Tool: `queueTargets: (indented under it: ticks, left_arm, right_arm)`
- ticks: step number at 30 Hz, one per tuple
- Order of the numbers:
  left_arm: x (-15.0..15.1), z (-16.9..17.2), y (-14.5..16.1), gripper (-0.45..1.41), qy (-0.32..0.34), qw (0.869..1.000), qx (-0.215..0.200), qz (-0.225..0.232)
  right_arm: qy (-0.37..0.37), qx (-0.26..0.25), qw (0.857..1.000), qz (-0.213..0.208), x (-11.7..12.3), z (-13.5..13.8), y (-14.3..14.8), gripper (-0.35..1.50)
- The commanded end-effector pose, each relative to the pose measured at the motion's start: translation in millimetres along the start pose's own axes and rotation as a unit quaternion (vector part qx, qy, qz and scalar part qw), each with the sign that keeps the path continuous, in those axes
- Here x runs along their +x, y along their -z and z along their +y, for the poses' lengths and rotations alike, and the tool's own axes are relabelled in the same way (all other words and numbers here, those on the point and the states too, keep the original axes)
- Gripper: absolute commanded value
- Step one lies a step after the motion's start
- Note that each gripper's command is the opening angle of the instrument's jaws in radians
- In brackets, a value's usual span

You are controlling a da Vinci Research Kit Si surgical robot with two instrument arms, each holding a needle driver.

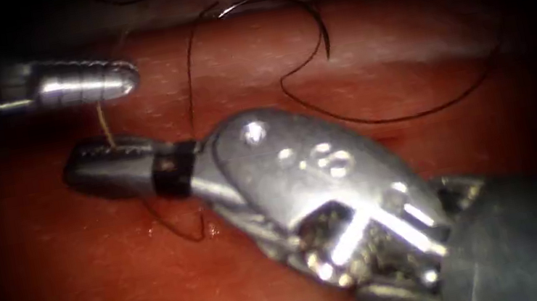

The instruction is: Wound Closure

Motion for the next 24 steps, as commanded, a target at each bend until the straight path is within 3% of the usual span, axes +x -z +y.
queueTargets:
  ticks: [1,3,5,9,18,22,24]
  left_arm:
    - [0.9,-0.7,-0.8,0.06,0.004,1.0,-0.002,0.002]
    - [1.6,-0.8,-1.1,0.51,0.006,1.0,-0.003,0.002]
    - [2.0,-1.0,-1.5,0.69,0.004,1.0,-0.002,0.004]
    - [2.2,-1.3,-2.1,0.78,-0.019,1.0,0.005,-0.002]
    - [3.9,-2.4,-3.7,0.78,-0.053,0.995,0.04,-0.08]
    - [5.4,-3.2,-4.1,0.73,-0.07,0.979,0.075,-0.176]
    - [5.8,-3.3,-4.1,0.73,-0.103,0.972,0.082,-0.193]
  right_arm:
    - [0.003,-0.004,1.0,-0.012,-0.9,0.3,-0.9,-0.35]
    - [0.009,-0.004,1.0,-0.017,-1.5,0.6,-1.0,-0.35]
    - [0.017,0.0,0.999,-0.029,-2.6,1.2,-1.2,-0.35]
    - [0.028,0.004,0.999,-0.034,-3.7,1.8,-1.4,-0.35]
    - [0.045,0.003,0.998,-0.047,-5.7,2.1,-1.7,-0.35]
    - [0.055,0.002,0.997,-0.062,-7.3,2.1,-1.9,-0.35]
    - [0.058,0.002,0.996,-0.065,-8.0,2.1,-1.9,-0.35]
